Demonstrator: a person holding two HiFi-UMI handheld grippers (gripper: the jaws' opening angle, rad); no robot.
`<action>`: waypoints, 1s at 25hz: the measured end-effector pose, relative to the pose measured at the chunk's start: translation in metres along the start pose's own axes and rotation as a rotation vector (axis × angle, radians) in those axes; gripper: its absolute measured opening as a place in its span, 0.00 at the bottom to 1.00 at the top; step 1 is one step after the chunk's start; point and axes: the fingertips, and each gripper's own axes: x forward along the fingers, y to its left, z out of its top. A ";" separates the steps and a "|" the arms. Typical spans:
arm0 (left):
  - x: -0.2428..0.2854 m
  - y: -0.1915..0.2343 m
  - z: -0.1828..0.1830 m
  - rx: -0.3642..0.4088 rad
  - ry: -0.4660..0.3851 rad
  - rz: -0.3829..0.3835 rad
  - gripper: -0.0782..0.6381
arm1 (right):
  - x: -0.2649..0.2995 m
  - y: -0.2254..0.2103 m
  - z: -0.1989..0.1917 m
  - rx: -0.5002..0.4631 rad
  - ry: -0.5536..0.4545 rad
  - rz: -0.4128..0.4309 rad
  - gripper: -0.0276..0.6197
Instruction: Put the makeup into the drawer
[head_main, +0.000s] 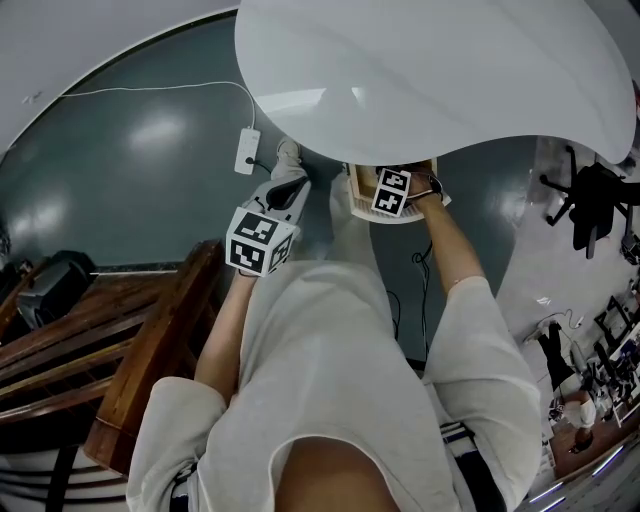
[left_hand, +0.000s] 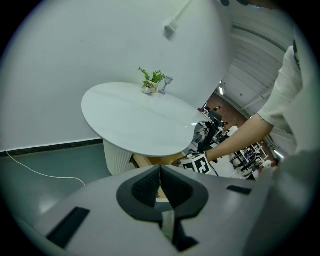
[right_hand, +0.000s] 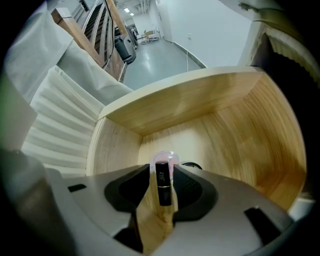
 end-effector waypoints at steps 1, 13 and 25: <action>0.001 -0.001 0.000 0.001 0.000 -0.001 0.12 | 0.000 0.000 -0.001 0.002 0.000 0.001 0.27; 0.007 -0.006 0.005 0.019 -0.008 -0.024 0.12 | -0.018 -0.005 0.010 0.000 -0.053 -0.057 0.29; 0.006 -0.022 0.023 0.077 -0.022 -0.043 0.12 | -0.073 -0.001 0.013 -0.074 -0.111 -0.205 0.04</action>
